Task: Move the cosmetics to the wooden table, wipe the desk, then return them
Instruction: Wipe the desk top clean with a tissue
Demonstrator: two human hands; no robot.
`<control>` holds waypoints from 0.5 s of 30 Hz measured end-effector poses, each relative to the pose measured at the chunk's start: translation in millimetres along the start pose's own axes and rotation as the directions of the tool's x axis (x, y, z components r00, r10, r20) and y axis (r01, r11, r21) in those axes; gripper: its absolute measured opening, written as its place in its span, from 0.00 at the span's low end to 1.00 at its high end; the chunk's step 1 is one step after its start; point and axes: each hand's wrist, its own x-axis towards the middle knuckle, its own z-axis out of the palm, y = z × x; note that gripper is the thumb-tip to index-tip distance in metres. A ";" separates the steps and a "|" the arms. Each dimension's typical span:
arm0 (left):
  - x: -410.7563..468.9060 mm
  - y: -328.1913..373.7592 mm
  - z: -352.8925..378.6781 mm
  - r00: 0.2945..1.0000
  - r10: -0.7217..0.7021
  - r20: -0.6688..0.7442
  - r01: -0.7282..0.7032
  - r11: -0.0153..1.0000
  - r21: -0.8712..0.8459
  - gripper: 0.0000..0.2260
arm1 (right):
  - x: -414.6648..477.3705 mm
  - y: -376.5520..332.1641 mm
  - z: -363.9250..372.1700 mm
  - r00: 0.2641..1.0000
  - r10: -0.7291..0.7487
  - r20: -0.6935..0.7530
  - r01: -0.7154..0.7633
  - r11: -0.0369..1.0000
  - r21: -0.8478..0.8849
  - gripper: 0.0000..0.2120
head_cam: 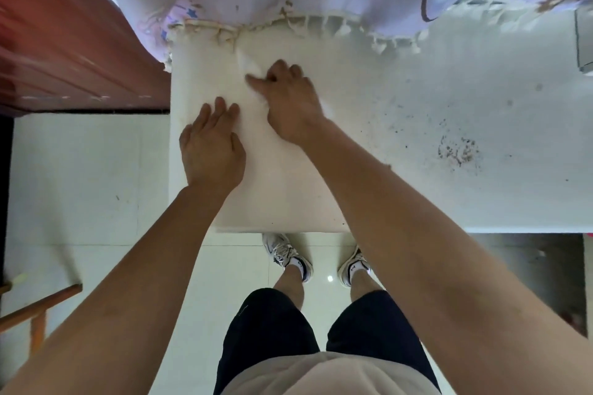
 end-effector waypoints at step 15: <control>-35.8 113.1 42.5 0.997 0.034 -0.064 -0.045 0.984 -0.173 0.21 | -225.2 273.3 -65.7 0.138 0.961 -0.241 -0.758 0.259 0.599 0.26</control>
